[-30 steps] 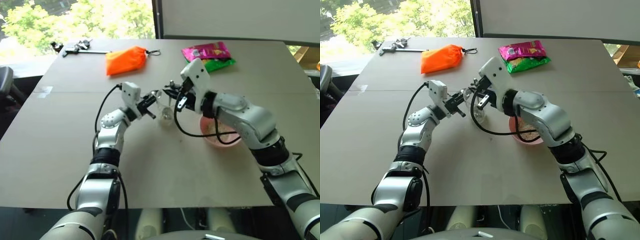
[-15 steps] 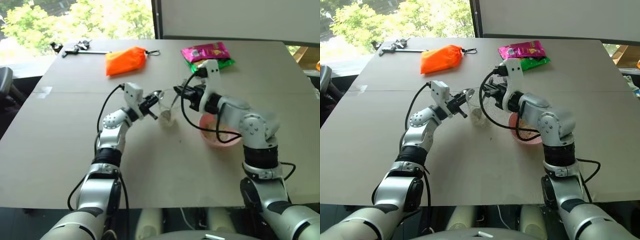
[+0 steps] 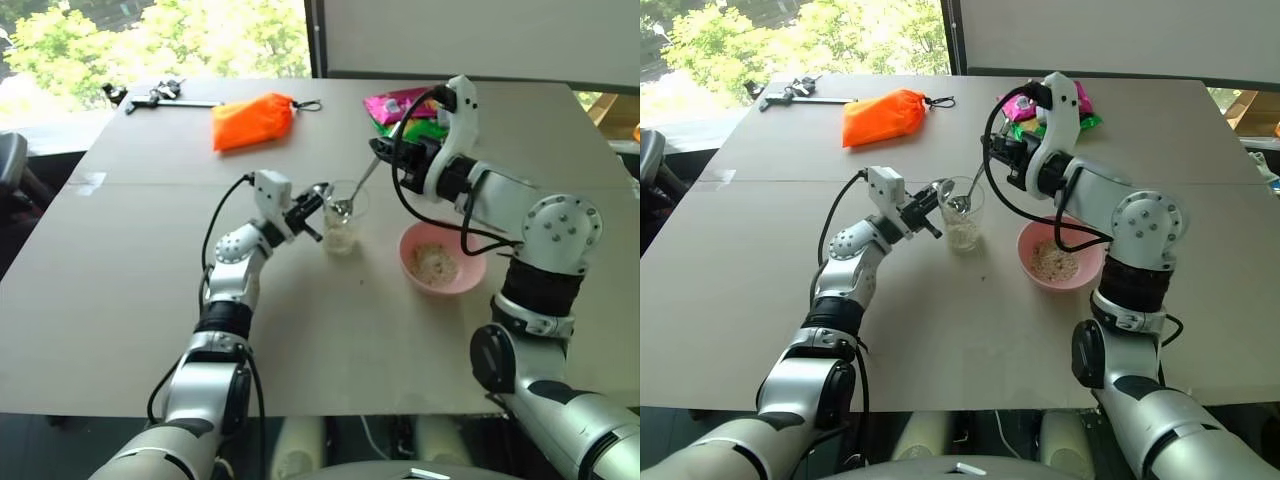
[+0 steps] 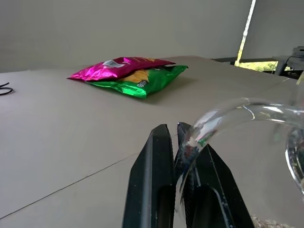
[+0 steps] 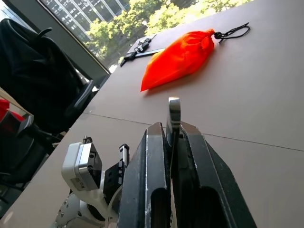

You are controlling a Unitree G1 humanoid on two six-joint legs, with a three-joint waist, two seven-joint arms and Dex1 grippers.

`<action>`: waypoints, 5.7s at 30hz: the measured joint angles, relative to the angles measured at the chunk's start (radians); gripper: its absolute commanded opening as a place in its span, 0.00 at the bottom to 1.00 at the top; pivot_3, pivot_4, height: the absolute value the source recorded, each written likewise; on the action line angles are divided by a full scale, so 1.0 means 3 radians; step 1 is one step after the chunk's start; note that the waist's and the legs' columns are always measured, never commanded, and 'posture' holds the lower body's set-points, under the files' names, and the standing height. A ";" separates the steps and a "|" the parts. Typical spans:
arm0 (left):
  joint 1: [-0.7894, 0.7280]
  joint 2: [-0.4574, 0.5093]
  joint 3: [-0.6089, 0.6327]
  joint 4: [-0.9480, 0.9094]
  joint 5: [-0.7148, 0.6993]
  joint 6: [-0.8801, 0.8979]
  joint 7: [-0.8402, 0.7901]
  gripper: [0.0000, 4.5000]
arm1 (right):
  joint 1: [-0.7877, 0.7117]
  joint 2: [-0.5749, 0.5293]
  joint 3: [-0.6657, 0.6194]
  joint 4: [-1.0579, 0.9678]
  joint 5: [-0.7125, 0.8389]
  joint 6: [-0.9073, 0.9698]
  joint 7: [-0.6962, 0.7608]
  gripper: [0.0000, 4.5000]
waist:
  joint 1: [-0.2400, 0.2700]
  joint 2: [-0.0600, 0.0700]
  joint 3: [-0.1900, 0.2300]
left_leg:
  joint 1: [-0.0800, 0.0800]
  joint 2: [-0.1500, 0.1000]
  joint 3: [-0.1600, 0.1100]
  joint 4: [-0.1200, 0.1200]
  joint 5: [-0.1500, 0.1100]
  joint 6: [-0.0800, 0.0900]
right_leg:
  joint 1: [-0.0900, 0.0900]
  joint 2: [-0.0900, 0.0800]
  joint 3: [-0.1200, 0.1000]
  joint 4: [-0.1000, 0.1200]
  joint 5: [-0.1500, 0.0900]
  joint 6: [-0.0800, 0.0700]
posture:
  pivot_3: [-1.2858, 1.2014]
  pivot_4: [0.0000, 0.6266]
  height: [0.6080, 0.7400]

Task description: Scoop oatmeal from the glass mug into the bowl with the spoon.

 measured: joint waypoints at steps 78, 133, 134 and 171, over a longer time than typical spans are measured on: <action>0.0026 -0.0598 0.0113 0.0263 -0.0074 -0.0262 0.0147 0.02 | 0.1146 -0.1198 0.0365 -0.0049 0.3105 -0.2012 -0.1438 0.00 | -0.0004 -0.0001 0.0001 | -0.0001 0.0002 0.0002 -0.0002 -0.0001 0.0001 | -0.0001 0.0001 0.0002 -0.0004 0.0000 0.0000 | 0.52 0.24 0.66; -0.0025 -0.0534 0.0143 0.0362 -0.0084 -0.0326 0.0116 0.02 | 0.1232 -0.3495 0.1067 -0.1324 0.0937 -0.1282 0.0411 0.00 | 0.0005 -0.0003 0.0004 | 0.0002 0.0002 0.0004 -0.0005 -0.0001 0.0002 | -0.0002 0.0003 0.0007 -0.0009 0.0002 0.0003 | 0.52 0.24 0.66; -0.0026 -0.0534 0.0143 0.0362 -0.0084 -0.0326 0.0116 0.02 | 0.1223 -0.3482 0.1069 -0.1332 0.0896 -0.1272 0.0459 0.00 | 0.0004 -0.0004 0.0004 | 0.0002 0.0002 0.0003 -0.0004 -0.0001 0.0002 | -0.0002 0.0002 0.0008 -0.0010 0.0002 0.0003 | 0.52 0.24 0.66; -0.0014 -0.0492 0.0148 0.0362 -0.0075 -0.0392 0.0200 0.00 | 0.0454 -0.1710 0.1331 -0.0542 0.0824 -0.1383 0.0060 0.57 | -0.0005 -0.0010 0.0005 | 0.0000 0.0004 0.0005 0.0007 -0.0001 0.0003 | -0.0001 0.0003 0.0007 -0.0001 0.0003 0.0004 | 0.52 0.24 0.66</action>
